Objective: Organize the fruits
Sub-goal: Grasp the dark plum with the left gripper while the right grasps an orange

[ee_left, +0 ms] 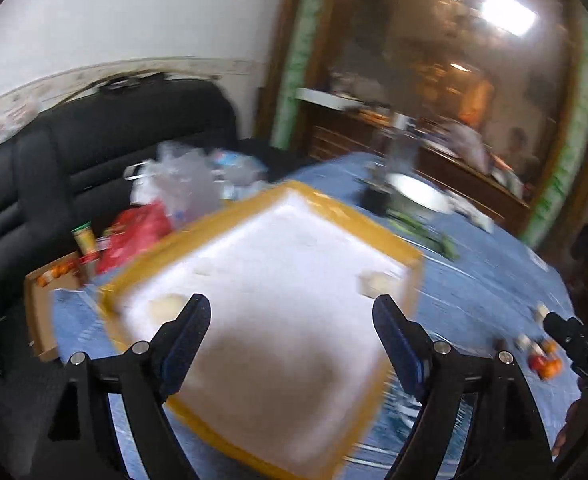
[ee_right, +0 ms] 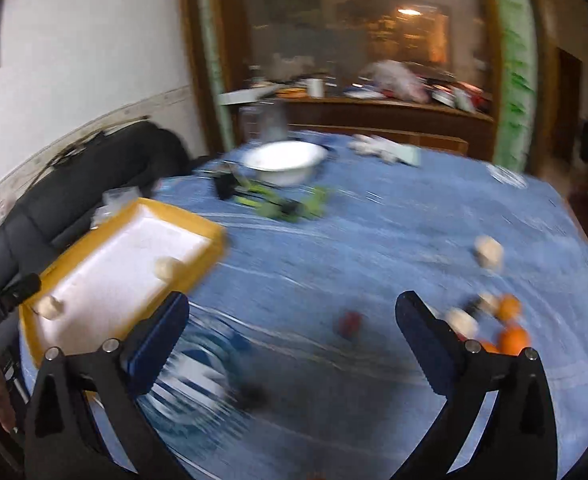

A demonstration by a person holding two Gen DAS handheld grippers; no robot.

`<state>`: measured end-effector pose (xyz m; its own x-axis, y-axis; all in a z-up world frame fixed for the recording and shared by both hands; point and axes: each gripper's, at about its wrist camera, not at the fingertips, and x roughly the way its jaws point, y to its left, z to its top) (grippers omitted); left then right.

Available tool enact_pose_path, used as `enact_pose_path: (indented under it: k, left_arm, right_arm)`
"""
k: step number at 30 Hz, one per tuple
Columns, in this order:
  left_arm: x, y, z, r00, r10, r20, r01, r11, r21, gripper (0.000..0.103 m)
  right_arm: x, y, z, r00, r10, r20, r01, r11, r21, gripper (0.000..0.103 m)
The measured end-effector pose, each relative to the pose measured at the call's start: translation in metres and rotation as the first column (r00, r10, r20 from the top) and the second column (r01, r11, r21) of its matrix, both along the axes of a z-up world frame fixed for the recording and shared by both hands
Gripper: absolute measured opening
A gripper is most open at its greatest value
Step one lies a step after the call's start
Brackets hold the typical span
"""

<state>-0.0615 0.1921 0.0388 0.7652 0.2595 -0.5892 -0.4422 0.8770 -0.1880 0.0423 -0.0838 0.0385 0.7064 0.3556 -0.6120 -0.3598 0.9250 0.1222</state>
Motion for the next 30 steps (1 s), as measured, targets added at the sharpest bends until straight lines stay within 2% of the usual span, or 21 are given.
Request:
enact_pose_path:
  k: [3,6,10,12,16,18,20,23,26,28,30]
  left_arm:
    - [0.013,-0.035,-0.009,0.992,-0.125,-0.029,0.125,0.992,0.013,0.083]
    - [0.027,-0.072,-0.023,0.968,-0.241,-0.07,0.244,0.969,0.033,0.083]
    - [0.048,-0.118,-0.041,0.919,-0.368,-0.143,0.377,0.926,0.04,0.083]
    - [0.061,-0.139,-0.05,0.892,-0.415,-0.178,0.429,0.902,0.049,0.083]
    - [0.072,-0.166,-0.062,0.856,-0.467,-0.222,0.489,0.871,0.048,0.083]
    - [0.075,-0.171,-0.064,0.849,-0.474,-0.234,0.497,0.866,0.05,0.083]
    - [0.081,-0.176,-0.068,0.84,-0.483,-0.248,0.507,0.861,0.038,0.083]
    - [0.088,-0.177,-0.073,0.822,-0.503,-0.267,0.521,0.854,-0.003,0.082]
    - [0.093,-0.177,-0.079,0.807,-0.52,-0.281,0.529,0.847,-0.048,0.081]
    - [0.097,-0.178,-0.083,0.794,-0.529,-0.299,0.534,0.843,-0.072,0.075]
    - [0.099,-0.181,-0.082,0.793,-0.53,-0.299,0.539,0.84,-0.059,0.068]
  right_arm:
    - [-0.009,-0.05,-0.019,0.995,-0.097,-0.026,0.096,0.995,-0.013,0.103]
    - [-0.014,-0.099,-0.04,0.977,-0.199,-0.078,0.197,0.98,-0.037,0.103]
    - [-0.011,-0.136,-0.056,0.954,-0.27,-0.129,0.262,0.962,-0.073,0.101]
    - [-0.005,-0.144,-0.062,0.951,-0.271,-0.15,0.262,0.962,-0.077,0.096]
    - [0.009,-0.147,-0.068,0.95,-0.264,-0.167,0.251,0.963,-0.097,0.085]
    - [0.021,-0.141,-0.068,0.954,-0.234,-0.187,0.223,0.971,-0.081,0.075]
    - [0.029,-0.133,-0.069,0.96,-0.209,-0.189,0.196,0.977,-0.081,0.072]
    - [0.043,-0.122,-0.077,0.96,-0.194,-0.203,0.173,0.978,-0.116,0.061]
    - [0.055,-0.114,-0.082,0.961,-0.193,-0.198,0.165,0.975,-0.149,0.06]
    - [0.062,-0.113,-0.086,0.958,-0.192,-0.213,0.162,0.975,-0.149,0.054]
    - [0.066,-0.111,-0.086,0.957,-0.197,-0.214,0.167,0.975,-0.148,0.036]
